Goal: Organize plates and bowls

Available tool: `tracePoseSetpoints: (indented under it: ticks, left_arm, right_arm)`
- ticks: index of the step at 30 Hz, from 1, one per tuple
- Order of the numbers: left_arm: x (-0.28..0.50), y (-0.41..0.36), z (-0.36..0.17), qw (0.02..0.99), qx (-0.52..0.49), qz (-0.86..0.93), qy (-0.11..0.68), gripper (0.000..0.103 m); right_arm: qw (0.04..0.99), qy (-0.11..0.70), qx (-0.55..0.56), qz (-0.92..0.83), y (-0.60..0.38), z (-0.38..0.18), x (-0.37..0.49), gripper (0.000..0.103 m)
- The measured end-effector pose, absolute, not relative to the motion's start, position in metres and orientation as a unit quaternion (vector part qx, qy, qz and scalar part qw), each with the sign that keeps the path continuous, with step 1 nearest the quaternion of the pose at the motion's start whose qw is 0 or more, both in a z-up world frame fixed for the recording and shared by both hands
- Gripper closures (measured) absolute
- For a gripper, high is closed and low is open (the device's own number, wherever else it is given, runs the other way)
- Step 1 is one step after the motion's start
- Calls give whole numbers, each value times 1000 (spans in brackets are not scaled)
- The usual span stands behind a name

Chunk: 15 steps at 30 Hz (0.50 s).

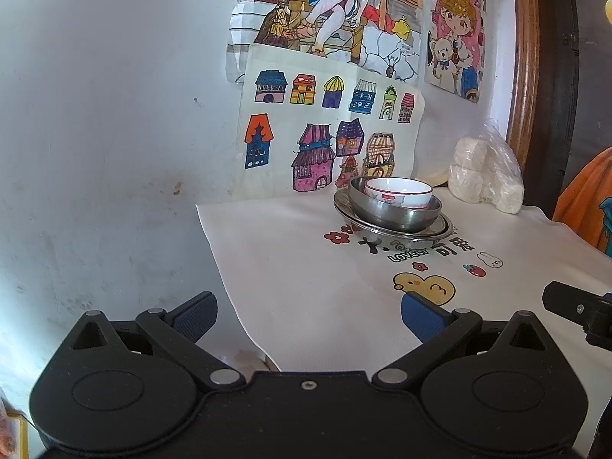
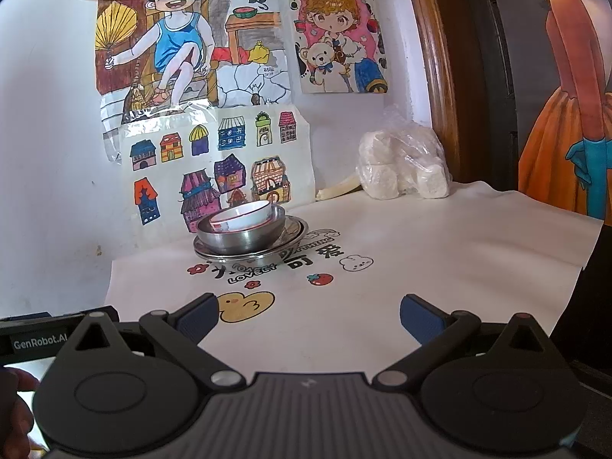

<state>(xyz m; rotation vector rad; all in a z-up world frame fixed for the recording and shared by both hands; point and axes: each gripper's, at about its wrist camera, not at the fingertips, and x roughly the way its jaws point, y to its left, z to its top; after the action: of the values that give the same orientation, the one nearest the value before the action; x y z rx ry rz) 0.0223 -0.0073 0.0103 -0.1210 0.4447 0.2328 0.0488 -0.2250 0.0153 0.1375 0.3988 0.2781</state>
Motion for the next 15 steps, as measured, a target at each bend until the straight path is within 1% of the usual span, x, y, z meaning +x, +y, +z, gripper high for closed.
tracePoseSetpoints:
  ticks: [15]
  left_arm:
    - [25, -6, 9, 962, -71, 112, 238, 1]
  right_arm:
    - [966, 202, 71, 145, -225, 15, 49, 0]
